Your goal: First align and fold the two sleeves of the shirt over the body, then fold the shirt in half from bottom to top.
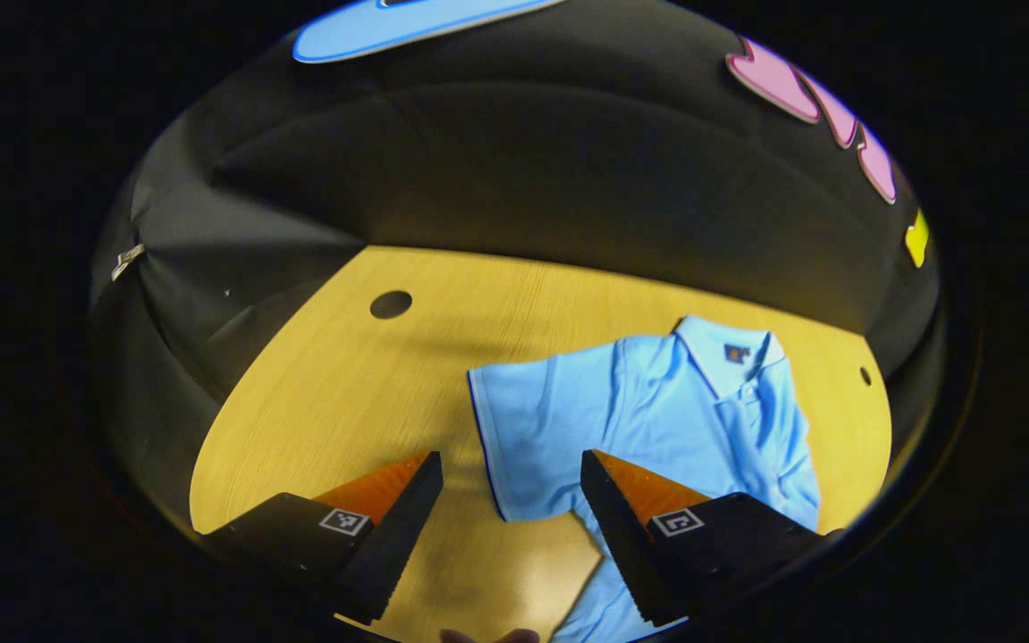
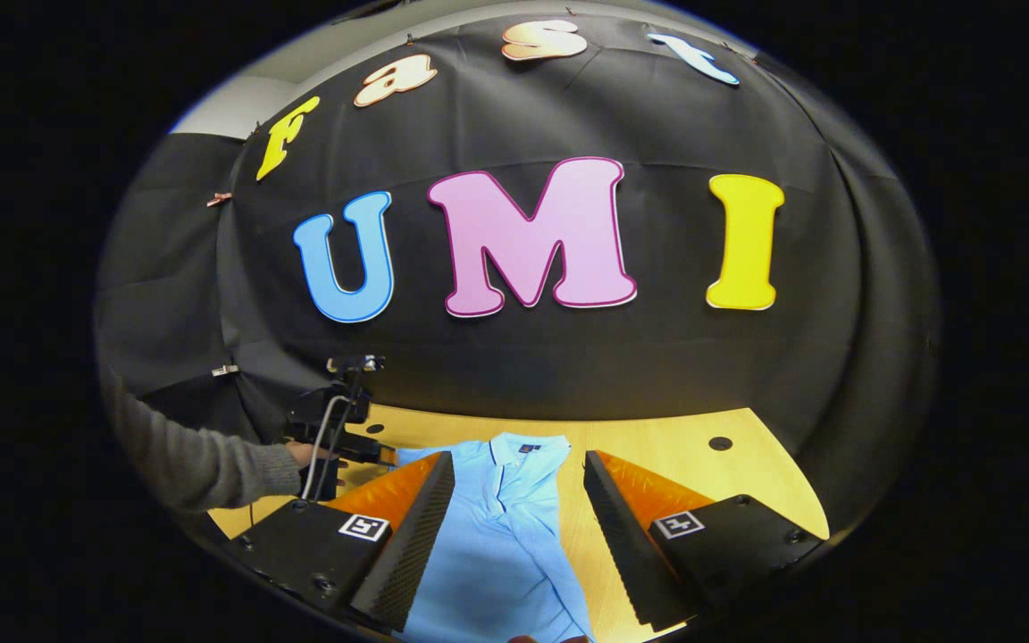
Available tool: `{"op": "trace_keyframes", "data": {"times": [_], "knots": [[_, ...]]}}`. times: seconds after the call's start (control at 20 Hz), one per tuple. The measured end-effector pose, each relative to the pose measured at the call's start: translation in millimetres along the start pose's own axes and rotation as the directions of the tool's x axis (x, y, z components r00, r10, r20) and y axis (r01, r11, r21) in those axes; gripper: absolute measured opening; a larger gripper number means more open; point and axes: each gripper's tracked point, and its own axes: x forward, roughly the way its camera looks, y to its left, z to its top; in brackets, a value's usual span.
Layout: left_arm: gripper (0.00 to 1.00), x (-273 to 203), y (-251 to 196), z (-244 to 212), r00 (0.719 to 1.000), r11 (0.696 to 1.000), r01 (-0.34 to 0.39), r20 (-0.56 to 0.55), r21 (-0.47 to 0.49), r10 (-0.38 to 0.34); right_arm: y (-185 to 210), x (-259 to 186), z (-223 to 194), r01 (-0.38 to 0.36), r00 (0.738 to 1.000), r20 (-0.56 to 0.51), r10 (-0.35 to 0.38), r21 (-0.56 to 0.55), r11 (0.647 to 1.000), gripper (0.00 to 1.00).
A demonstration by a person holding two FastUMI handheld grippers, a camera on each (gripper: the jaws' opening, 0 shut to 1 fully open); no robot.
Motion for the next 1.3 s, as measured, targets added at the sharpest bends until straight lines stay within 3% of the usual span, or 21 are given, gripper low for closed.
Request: {"op": "trace_keyframes", "data": {"times": [0.15,0.5,0.7,0.8,0.9,1.0,1.1,1.15,1.3], "knots": [[0.99,20.4,4.8,-9.9,0.998,0.999,-0.032,-0.058,0.027,0.034,-10.1,-18.2,4.7,0.031,0.999,0.009,-0.031,-0.028,0.999,0.91],[0.98,40.3,-2.2,-12.8,0.992,0.999,-0.038,-0.122,0.012,0.039,-31.1,-33.6,4.0,0.081,0.997,0.0,-0.081,0.0,0.997,0.91],[0.99,43.7,-7.3,-14.9,0.991,0.999,-0.028,-0.133,-0.038,0.022,-41.1,-41.2,7.7,0.1,0.995,0.009,-0.1,0.005,0.995,0.91],[0.86,43.3,-8.5,-16.2,0.991,0.999,-0.024,-0.133,-0.043,0.018,-42.5,-44.1,7.9,0.102,0.995,0.01,-0.102,0.002,0.995,0.91],[0.8,43.5,-12.1,-14.2,0.991,0.999,-0.015,-0.134,-0.029,0.011,-44.6,-45.7,5.1,0.104,0.995,0.007,-0.104,0.002,0.995,0.91],[0.44,44.3,-16.1,-14.1,0.991,0.999,-0.016,-0.131,-0.033,0.012,-46.3,-47.5,1.9,0.104,0.995,0.001,-0.104,0.008,0.995,0.91],[0.31,43.3,-18.4,-13.1,0.992,0.999,-0.018,-0.126,-0.032,0.013,-48.5,-49.8,0.2,0.105,0.994,-0.002,-0.105,0.01,0.994,0.91],[0.18,42.3,-19.9,-11.7,0.992,0.999,-0.024,-0.123,-0.036,0.019,-50.7,-50.6,-0.7,0.105,0.994,-0.002,-0.105,0.01,0.994,0.91],[0.08,41.2,-20.0,-10.0,0.994,0.997,-0.041,-0.108,-0.059,0.034,-54.0,-57.1,-2.1,0.111,0.994,-0.003,-0.111,0.012,0.994,0.92]]}}
